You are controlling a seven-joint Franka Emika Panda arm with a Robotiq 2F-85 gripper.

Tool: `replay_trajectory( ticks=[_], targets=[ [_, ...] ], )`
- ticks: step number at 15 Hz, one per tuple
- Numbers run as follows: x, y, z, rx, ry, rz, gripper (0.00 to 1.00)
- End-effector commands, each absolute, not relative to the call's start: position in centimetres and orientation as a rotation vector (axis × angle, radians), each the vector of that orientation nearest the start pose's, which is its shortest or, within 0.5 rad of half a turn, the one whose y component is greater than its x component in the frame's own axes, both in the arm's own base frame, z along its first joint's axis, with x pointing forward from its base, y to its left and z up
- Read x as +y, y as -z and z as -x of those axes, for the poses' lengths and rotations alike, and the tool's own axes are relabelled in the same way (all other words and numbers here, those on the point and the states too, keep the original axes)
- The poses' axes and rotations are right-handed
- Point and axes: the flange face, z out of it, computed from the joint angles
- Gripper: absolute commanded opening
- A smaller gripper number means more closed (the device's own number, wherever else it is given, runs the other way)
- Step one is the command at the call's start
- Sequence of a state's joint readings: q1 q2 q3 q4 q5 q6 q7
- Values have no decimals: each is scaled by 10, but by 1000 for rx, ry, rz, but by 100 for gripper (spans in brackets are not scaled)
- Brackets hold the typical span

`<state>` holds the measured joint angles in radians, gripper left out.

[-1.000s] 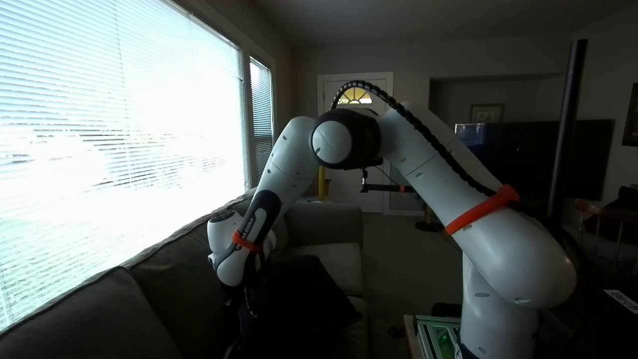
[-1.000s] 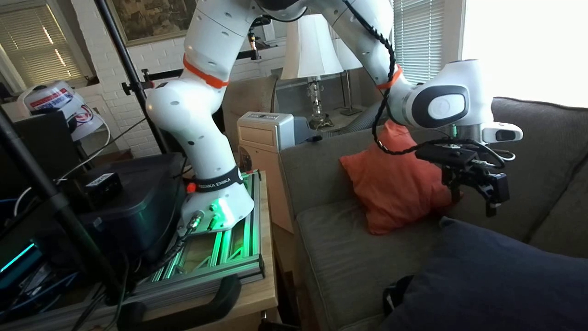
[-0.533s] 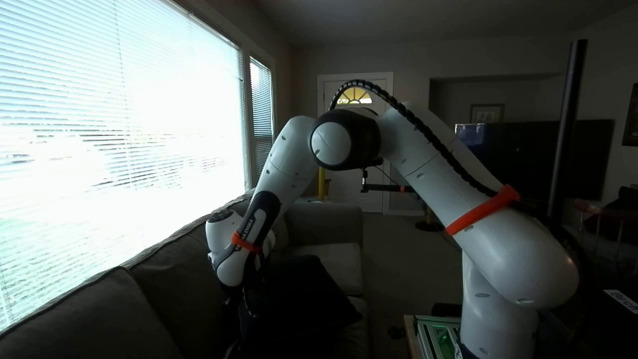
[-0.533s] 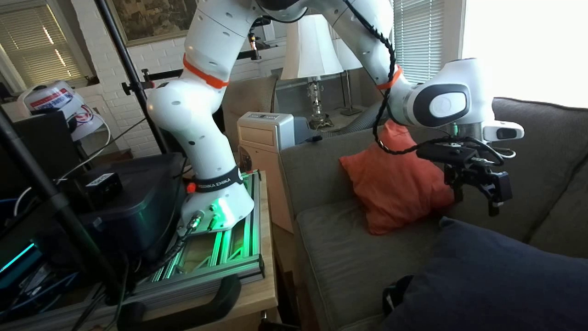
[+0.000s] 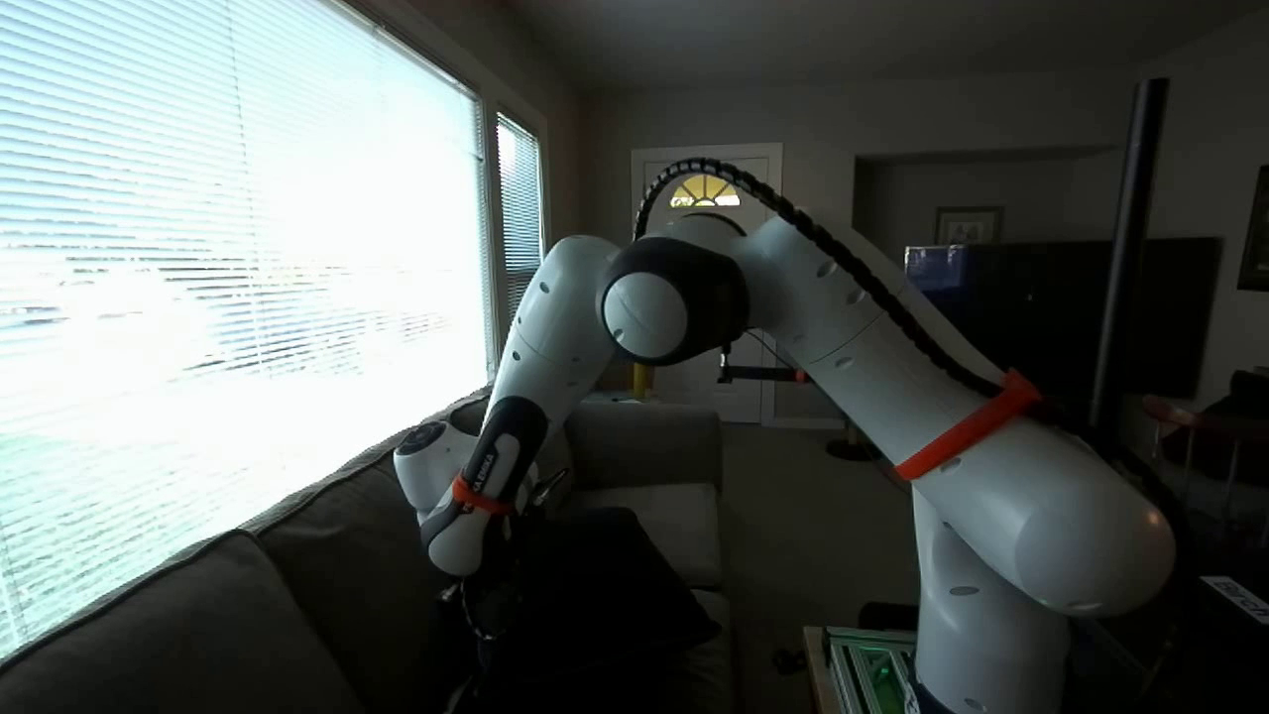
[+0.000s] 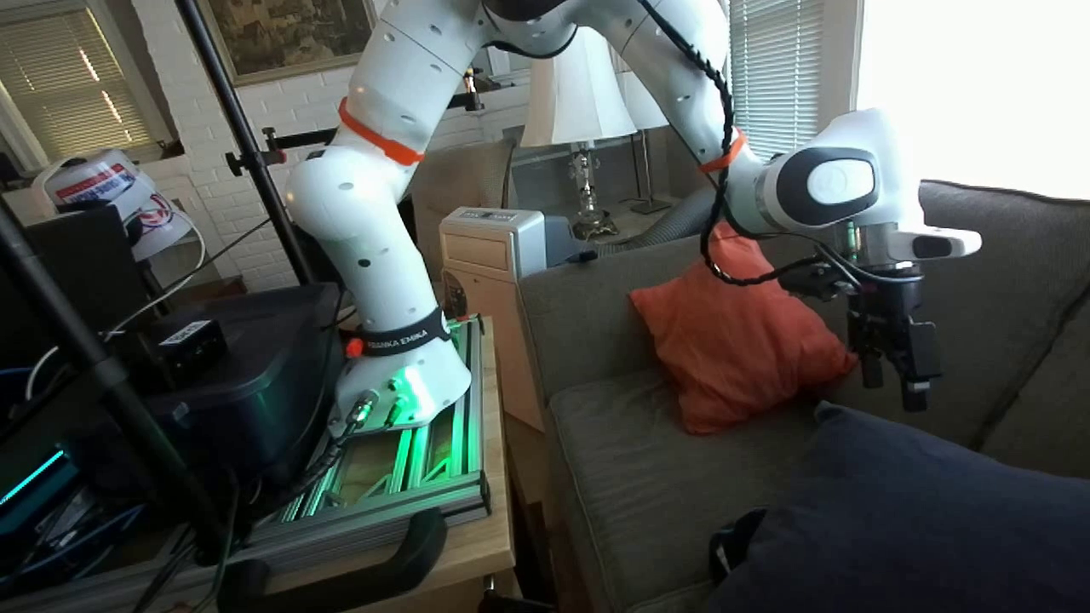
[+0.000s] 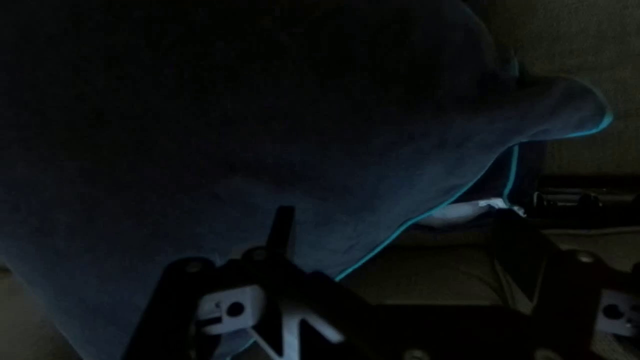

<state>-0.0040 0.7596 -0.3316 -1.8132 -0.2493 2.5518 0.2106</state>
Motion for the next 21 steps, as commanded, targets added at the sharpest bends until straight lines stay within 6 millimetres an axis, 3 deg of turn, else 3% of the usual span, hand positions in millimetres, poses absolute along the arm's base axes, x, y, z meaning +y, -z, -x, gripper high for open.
replay_trajectory(
  ticks=[1, 6, 11, 12, 13, 16, 21],
  targets=[
    [-209, -116, -609, 627, -102, 3393, 100],
    [-216, -88, -604, 692, -121, 3345, 100],
    [-209, -66, -606, 623, -186, 3382, 100],
    [-207, -63, -607, 617, -203, 3382, 75],
    [-204, -59, -608, 617, -225, 3388, 73],
    [-201, -56, -611, 611, -286, 3387, 49],
    [-196, -69, -623, 597, -353, 3361, 12]
  ],
)
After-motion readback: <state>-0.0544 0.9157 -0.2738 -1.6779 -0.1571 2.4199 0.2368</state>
